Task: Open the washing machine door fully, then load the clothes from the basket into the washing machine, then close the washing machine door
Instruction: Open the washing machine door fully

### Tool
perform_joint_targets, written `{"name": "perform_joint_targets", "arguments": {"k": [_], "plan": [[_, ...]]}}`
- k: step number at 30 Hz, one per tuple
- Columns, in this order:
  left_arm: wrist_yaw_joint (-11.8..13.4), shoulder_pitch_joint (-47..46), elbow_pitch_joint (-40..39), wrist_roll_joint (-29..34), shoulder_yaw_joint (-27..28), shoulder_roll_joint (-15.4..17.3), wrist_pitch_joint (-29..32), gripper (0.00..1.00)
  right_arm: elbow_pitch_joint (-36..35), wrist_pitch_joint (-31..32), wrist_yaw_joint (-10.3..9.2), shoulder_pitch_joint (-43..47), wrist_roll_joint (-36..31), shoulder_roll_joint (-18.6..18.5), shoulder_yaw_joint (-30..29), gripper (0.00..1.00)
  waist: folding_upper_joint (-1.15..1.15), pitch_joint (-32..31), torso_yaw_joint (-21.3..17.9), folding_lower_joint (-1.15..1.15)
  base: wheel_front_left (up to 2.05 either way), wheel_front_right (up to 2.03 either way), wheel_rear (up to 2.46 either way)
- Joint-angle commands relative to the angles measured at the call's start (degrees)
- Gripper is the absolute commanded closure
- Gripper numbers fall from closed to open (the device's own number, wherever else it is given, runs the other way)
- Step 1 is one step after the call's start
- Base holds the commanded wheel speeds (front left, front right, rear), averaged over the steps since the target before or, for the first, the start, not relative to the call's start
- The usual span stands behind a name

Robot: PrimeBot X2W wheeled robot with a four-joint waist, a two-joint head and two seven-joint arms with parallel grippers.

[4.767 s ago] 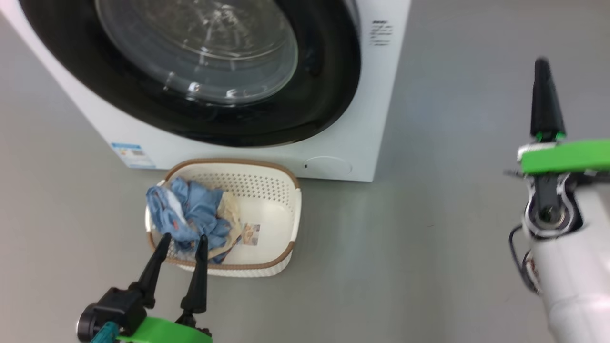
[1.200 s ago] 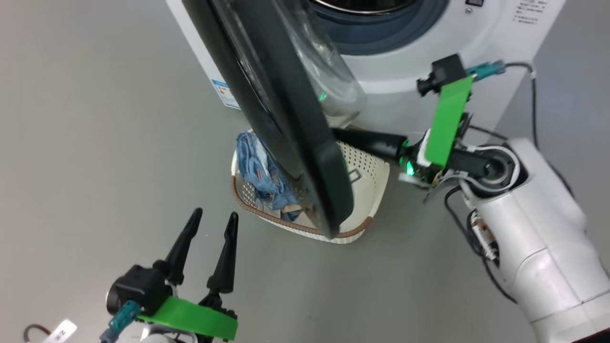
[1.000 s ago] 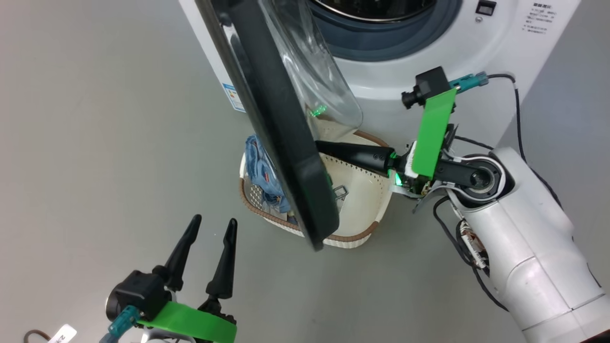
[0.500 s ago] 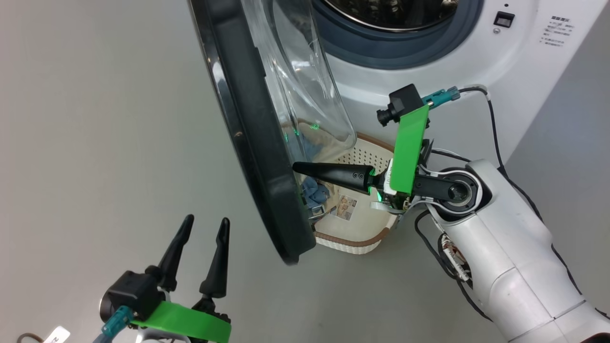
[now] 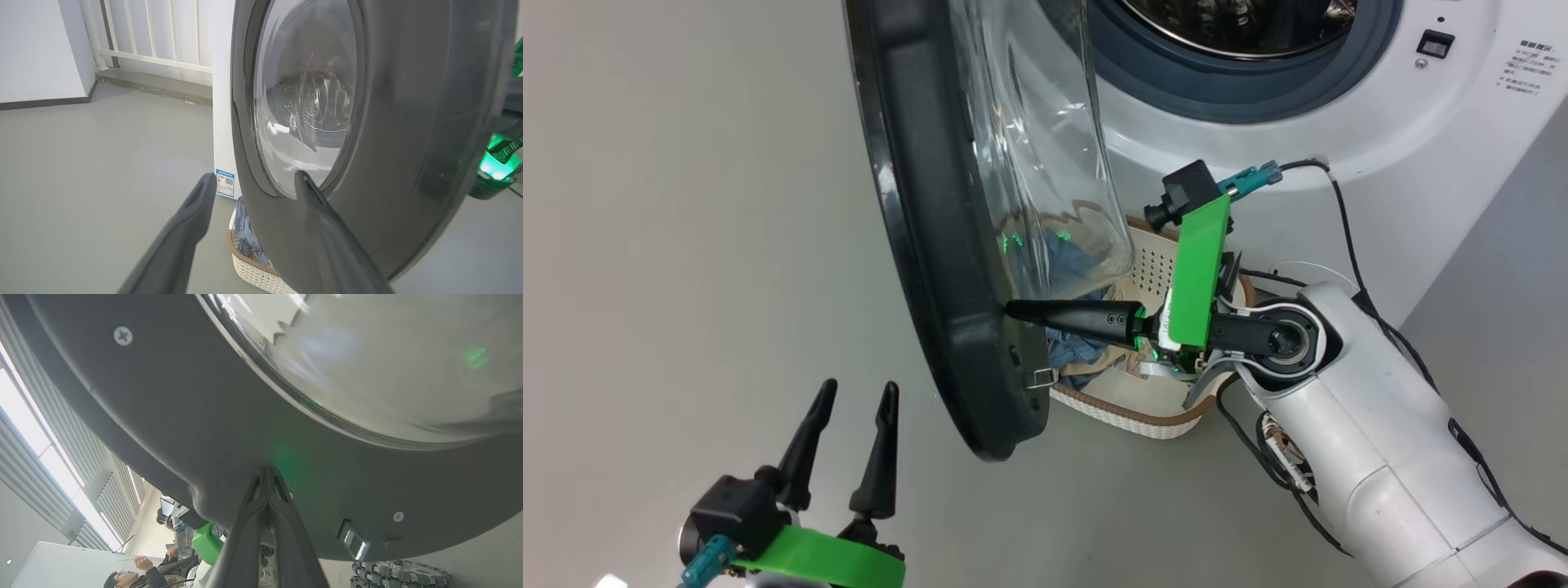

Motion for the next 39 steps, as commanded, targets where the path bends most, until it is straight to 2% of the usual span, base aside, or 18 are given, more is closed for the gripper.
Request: {"name": "perform_joint_targets", "arguments": {"k": [1, 8, 14, 15, 16, 17, 18, 19, 29, 39], "plan": [[0.1, -0.3, -1.4, -0.1, 2.2, 1.1, -0.5, 0.00, -1.3, -0.1, 0.09, -0.3, 0.4, 2.5, 1.4, 1.00, 0.00, 0.1, 0.1, 0.00, 0.00, 0.00, 0.00], [0.3, -0.1, -1.6, -0.1, 2.7, 1.1, -0.5, 0.00, -1.1, -1.1, 0.09, -1.0, 2.0, 2.5, 3.3, 1.00, 0.00, 0.0, 0.1, 0.00, 0.00, 0.00, 0.00], [0.3, -0.3, -0.6, 0.3, 2.7, 1.1, -0.5, 0.00, -0.7, -3.2, 0.09, 0.0, 1.0, 2.4, 2.1, 1.00, 0.00, -1.3, -0.3, 0.00, 0.00, 0.00, 0.00], [0.2, -0.4, -0.4, 0.4, 2.7, 1.1, -0.5, 0.00, -0.8, -3.6, 0.09, 0.4, 0.7, 2.1, 1.8, 0.90, 0.00, -1.6, -0.5, 0.00, 0.00, 0.00, 0.00], [0.2, -0.4, -0.2, 0.6, 2.8, 1.1, -0.5, 0.00, -0.9, -4.0, 0.09, 0.8, 0.5, 1.8, 1.5, 0.70, 0.00, -1.9, -0.7, 0.00, 0.00, 0.00, 0.00], [0.2, -0.3, 0.0, 0.7, 3.1, 1.1, -0.5, 0.00, -1.0, -4.3, 0.09, 1.2, 0.2, 1.6, 1.3, 0.58, 0.00, -2.1, -1.0, 0.00, 0.00, 0.00, 0.00], [0.1, -0.3, 0.2, 0.9, 3.2, 1.1, -0.5, 0.00, -1.2, -4.5, 0.09, 1.7, -0.1, 1.2, 1.2, 0.15, 0.00, -2.3, -1.4, 0.00, 0.00, 0.00, 0.00], [0.1, -0.4, 0.4, 1.0, 3.4, 1.1, -0.5, 0.00, -1.4, -5.0, 0.09, 2.2, -0.3, 0.8, 0.8, 0.00, 0.00, -2.5, -1.6, 0.00, 0.00, 0.00, 0.00], [-0.1, -0.8, 1.8, 3.2, 6.1, 1.1, -0.5, 0.00, -4.1, -8.9, 0.09, 8.0, -3.2, -4.2, -0.6, 0.00, 0.00, -3.7, -5.1, 0.00, 0.00, 0.00, 0.00], [-0.2, 0.4, 1.8, 3.9, 7.1, 2.1, -0.5, 0.00, -7.9, -16.1, 0.09, 15.3, -6.6, -9.8, -0.4, 0.00, 0.00, -5.2, -8.8, 0.00, 0.00, 0.00, 0.00]]}}
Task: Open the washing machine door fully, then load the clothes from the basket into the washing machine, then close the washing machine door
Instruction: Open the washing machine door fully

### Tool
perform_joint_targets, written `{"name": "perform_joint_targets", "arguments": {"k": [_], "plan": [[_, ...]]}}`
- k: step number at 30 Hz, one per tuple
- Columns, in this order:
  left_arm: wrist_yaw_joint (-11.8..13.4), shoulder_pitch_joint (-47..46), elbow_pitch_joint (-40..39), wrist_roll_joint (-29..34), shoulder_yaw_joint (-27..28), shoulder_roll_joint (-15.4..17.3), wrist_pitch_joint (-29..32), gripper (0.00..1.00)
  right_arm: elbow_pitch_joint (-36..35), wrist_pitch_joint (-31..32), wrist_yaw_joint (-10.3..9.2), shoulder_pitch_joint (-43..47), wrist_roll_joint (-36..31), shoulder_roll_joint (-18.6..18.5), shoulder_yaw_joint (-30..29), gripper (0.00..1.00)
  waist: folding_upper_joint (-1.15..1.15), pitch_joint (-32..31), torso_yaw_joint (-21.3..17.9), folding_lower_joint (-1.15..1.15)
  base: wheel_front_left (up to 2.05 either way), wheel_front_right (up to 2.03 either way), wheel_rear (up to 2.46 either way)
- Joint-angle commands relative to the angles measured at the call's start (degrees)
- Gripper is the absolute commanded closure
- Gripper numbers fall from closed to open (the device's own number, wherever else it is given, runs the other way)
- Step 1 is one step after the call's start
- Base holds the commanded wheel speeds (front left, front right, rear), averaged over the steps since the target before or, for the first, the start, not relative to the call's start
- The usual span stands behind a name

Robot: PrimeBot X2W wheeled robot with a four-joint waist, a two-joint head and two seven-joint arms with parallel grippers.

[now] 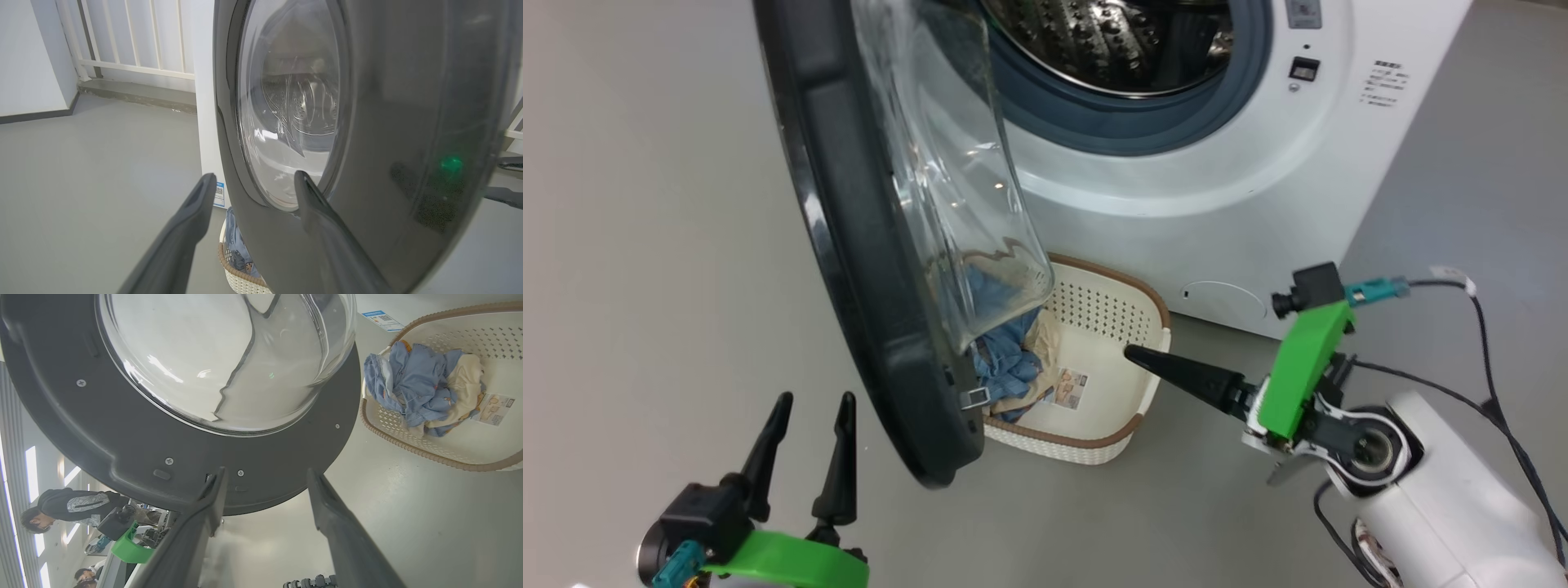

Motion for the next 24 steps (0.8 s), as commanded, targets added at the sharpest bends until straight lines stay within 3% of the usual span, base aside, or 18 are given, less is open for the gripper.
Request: {"name": "perform_joint_targets", "arguments": {"k": [1, 10, 24], "plan": [[-0.2, 0.2, -1.2, 0.7, 2.2, 1.6, -0.5, 0.00, -1.8, -0.9, 0.09, 1.0, -0.5, 0.1, 0.6, 0.00, 0.00, -0.7, -1.0, 0.00, 0.00, 0.00, 0.00], [-0.2, 2.0, -1.6, 1.0, 3.7, 2.2, -0.5, 0.00, -3.2, -13.7, 0.09, 7.2, -6.4, -5.8, 3.0, 0.00, 0.00, -2.1, -3.6, 0.00, 0.00, 0.00, 0.00], [-0.2, 3.8, -1.9, 1.2, 4.7, 2.4, -0.5, 0.00, 0.6, -44.9, 0.09, 9.1, -19.4, -14.1, 10.6, 0.00, 0.00, -3.8, -4.3, 0.00, 0.00, 0.00, 0.00]]}}
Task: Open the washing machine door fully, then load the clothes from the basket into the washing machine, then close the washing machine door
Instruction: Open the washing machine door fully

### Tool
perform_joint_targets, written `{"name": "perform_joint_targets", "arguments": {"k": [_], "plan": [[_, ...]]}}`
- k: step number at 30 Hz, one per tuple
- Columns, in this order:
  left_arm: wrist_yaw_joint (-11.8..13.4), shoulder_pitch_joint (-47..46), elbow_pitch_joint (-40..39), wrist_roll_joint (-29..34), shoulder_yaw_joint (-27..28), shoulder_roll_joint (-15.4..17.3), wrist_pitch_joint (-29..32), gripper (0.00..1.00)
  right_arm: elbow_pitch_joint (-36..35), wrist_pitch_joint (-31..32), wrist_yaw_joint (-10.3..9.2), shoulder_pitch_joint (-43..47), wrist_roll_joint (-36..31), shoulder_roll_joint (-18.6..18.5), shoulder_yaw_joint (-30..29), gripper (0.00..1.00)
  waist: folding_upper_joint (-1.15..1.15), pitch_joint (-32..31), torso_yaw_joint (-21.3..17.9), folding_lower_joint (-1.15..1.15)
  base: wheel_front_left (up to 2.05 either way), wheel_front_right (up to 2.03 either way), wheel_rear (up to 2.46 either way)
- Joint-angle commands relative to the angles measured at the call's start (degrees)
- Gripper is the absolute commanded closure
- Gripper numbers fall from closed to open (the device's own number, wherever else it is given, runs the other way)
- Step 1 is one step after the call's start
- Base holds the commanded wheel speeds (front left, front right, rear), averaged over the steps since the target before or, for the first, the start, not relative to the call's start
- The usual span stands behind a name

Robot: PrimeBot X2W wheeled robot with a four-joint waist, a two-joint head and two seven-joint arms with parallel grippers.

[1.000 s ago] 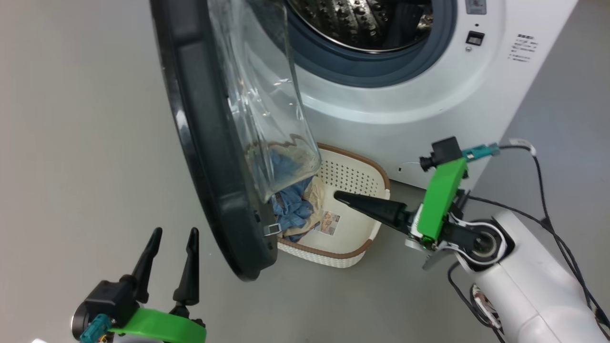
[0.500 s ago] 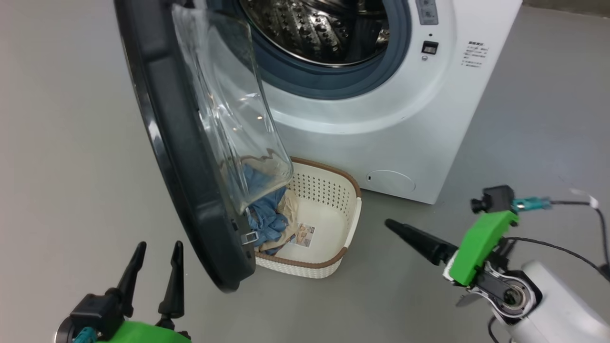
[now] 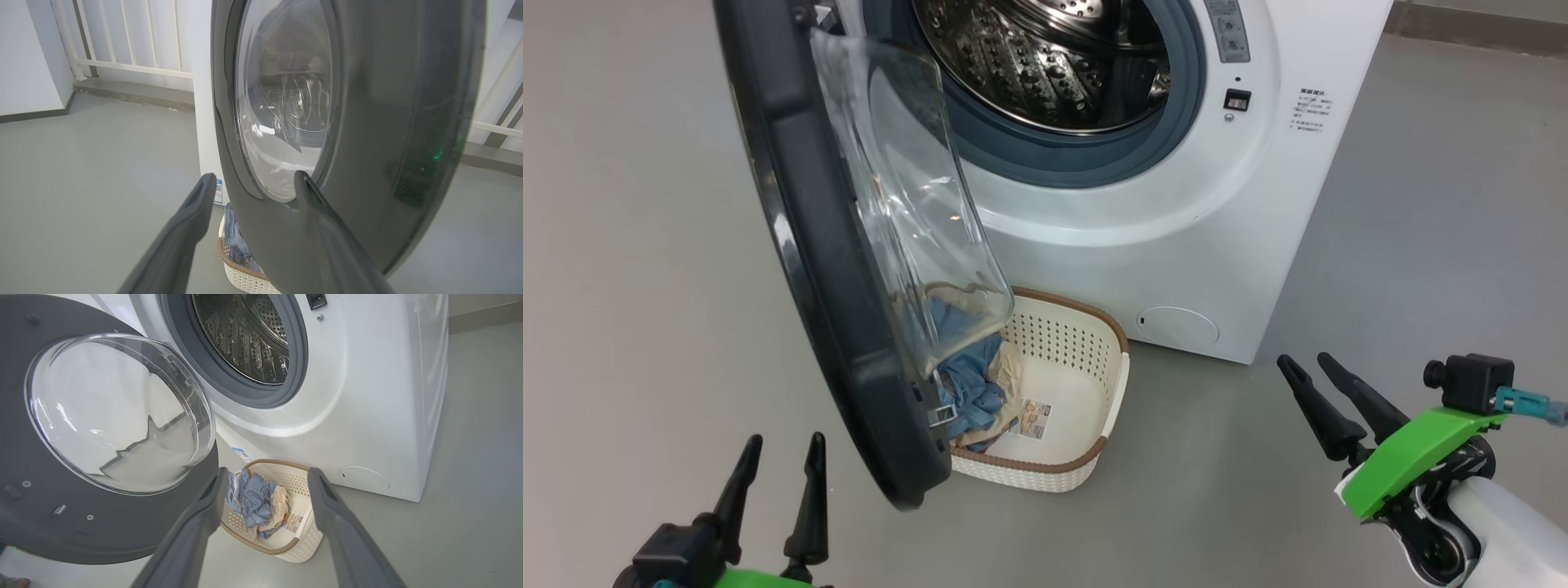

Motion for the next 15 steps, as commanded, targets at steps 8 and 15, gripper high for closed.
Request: {"name": "perform_joint_targets", "arguments": {"k": [8, 15], "plan": [[-0.2, -0.3, -1.8, 1.0, 2.4, 1.1, -0.5, 0.00, -1.8, -3.8, 0.09, 1.3, -16.5, 0.5, -7.5, 0.00, 0.00, -0.2, 0.0, 0.00, 0.00, 0.00, 0.00], [-0.2, -0.6, -2.0, 1.1, 2.3, 1.0, -0.5, 0.00, -9.8, -3.8, 0.09, 9.7, -29.5, 6.0, -20.8, 0.00, 0.00, -0.1, 0.5, 0.00, 0.00, 0.00, 0.00]]}}
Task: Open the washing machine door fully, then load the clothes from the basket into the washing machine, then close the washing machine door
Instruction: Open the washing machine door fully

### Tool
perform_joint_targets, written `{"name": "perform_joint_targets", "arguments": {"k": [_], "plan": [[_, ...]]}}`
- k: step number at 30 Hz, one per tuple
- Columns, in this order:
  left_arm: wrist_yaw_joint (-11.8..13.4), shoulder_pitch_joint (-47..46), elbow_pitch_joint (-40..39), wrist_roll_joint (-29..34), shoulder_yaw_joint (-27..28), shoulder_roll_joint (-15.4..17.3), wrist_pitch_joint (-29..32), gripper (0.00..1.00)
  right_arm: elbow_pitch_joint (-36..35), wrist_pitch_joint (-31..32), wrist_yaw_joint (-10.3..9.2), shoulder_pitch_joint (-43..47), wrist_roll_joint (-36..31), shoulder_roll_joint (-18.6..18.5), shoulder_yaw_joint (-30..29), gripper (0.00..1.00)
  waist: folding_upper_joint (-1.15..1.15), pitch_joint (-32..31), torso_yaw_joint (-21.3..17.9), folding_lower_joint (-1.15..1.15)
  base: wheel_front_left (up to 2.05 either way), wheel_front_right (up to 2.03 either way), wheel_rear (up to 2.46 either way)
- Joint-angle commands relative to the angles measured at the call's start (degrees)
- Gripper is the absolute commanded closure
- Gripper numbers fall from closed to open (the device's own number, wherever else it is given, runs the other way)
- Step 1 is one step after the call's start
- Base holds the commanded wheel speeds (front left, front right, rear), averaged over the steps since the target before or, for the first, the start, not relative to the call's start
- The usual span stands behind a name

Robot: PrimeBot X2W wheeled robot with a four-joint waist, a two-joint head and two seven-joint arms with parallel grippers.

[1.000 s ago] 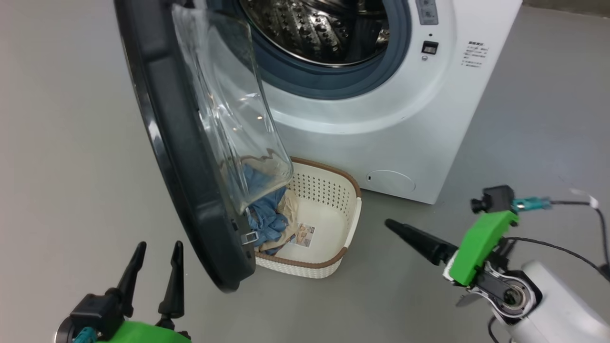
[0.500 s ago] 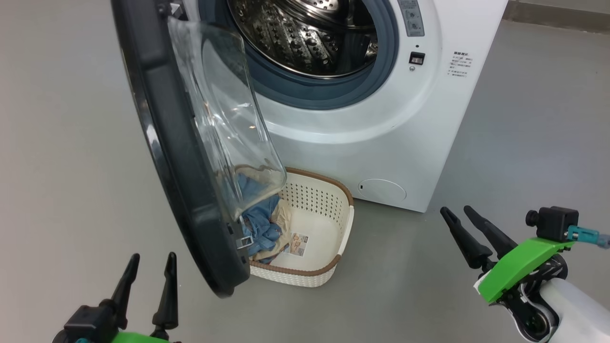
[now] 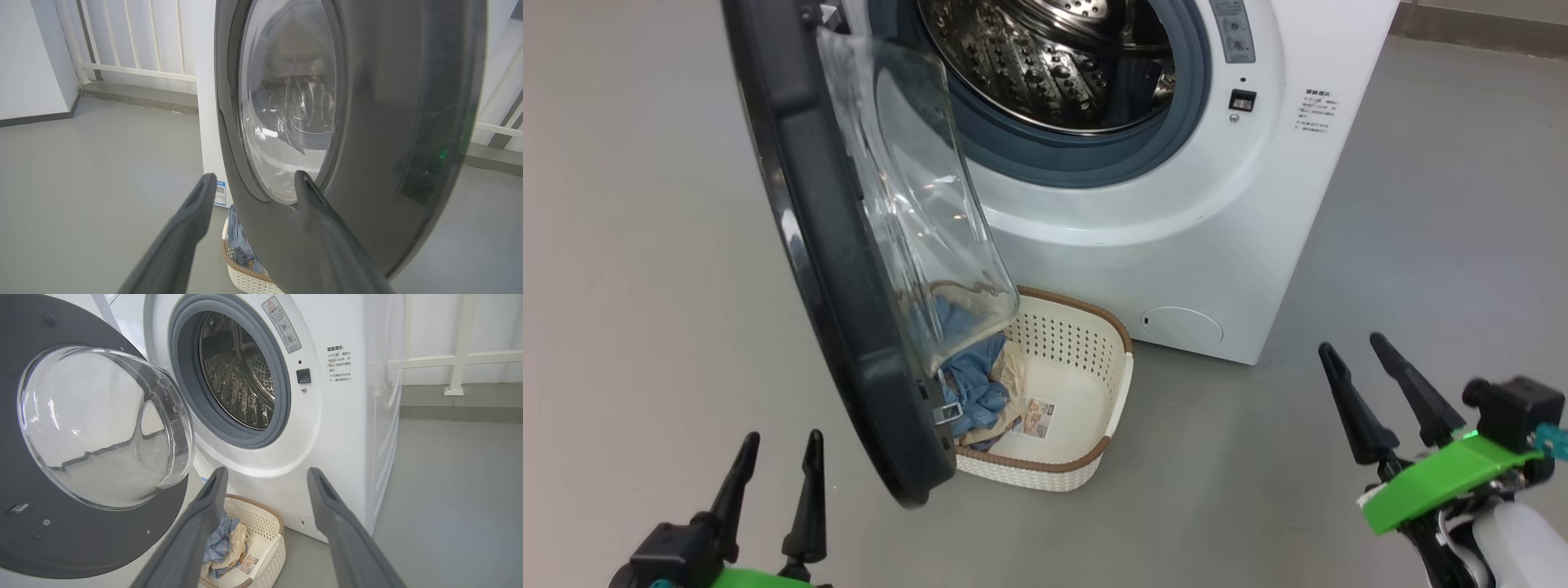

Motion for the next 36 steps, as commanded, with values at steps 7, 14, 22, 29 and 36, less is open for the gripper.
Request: {"name": "perform_joint_targets", "arguments": {"k": [7, 14, 22, 29, 36], "plan": [[-0.2, -0.8, -1.3, 0.5, 1.9, 0.8, -0.5, 0.00, -3.5, -0.7, 0.09, 7.9, -7.2, 3.4, -4.3, 0.00, 0.00, 0.1, 0.4, 0.00, 0.00, 0.00, 0.00], [-0.2, -1.2, -1.0, 0.3, 1.9, 0.6, -0.5, 0.00, -1.6, -0.7, 0.09, 10.6, -9.3, 5.3, -4.1, 0.00, 0.00, 0.4, 0.2, 0.00, 0.00, 0.00, 0.00], [-0.2, -2.0, -0.9, 0.2, 2.4, 0.5, -0.5, 0.00, -1.2, -0.7, 0.09, 10.5, -9.7, 5.9, -5.5, 0.00, 0.00, 0.4, 0.1, 0.00, 0.00, 0.00, 0.00], [-0.2, -3.3, -5.3, -3.0, 6.6, -0.2, -0.5, 1.00, -1.6, -0.7, 0.09, 10.7, -10.2, 6.0, -5.8, 0.00, 0.00, 0.0, 0.3, 0.00, 0.00, 0.00, 0.00], [-0.2, -5.8, -20.3, -4.4, 8.1, -0.6, -0.5, 1.00, -1.7, -0.7, 0.09, 10.7, -10.5, 5.8, -6.1, 0.00, 0.00, 0.2, 0.7, 0.00, 0.00, 0.00, 0.00]]}}
